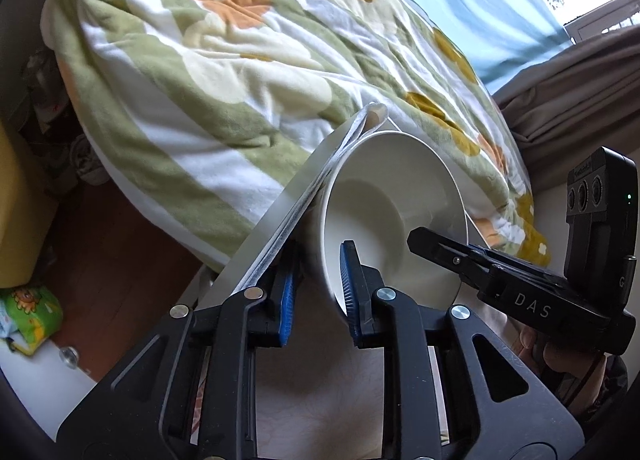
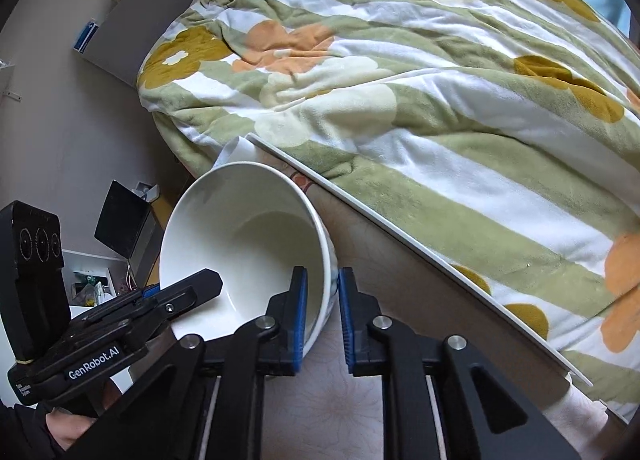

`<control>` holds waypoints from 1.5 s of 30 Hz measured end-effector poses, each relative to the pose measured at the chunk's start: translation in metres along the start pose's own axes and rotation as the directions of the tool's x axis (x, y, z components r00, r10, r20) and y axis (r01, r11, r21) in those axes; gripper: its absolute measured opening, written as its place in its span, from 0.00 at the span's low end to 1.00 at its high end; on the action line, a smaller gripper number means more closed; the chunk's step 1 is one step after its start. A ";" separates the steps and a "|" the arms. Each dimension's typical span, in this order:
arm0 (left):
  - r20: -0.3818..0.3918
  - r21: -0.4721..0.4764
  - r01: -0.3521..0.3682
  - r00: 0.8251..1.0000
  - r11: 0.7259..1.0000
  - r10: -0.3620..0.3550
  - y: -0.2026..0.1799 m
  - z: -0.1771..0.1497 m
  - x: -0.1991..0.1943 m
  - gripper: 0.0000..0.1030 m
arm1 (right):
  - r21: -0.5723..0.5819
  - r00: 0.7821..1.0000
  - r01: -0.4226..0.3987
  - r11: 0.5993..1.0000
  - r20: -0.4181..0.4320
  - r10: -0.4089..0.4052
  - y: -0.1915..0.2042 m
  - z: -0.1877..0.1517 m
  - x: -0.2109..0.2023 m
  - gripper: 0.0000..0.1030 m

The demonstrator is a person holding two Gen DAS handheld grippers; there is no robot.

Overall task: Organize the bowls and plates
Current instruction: 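Close both grippers on the small white bowl rim and lift it, then carry the small white bowl with both grippers and lower it into the cream bowl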

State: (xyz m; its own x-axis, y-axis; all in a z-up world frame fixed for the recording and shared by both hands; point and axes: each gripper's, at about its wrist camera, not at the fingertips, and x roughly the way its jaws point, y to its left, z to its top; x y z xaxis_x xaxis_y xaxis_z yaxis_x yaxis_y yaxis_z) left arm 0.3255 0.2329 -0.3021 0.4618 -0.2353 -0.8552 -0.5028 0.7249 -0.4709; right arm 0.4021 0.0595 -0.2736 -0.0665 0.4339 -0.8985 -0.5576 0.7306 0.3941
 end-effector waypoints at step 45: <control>-0.159 0.581 0.126 0.986 0.804 -0.039 -0.307 -0.377 -0.067 0.17 | 0.458 0.916 0.087 0.884 0.313 -0.253 -0.138 -0.408 -0.282 0.13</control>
State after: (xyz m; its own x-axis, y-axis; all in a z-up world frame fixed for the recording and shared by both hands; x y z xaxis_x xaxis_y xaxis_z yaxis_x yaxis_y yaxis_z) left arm 0.1734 -0.2182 -0.1818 0.3587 -0.3637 -0.8597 0.0778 0.9294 -0.3608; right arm 0.1605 -0.3784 -0.1534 0.3386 0.3776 -0.8618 -0.1197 0.9258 0.3586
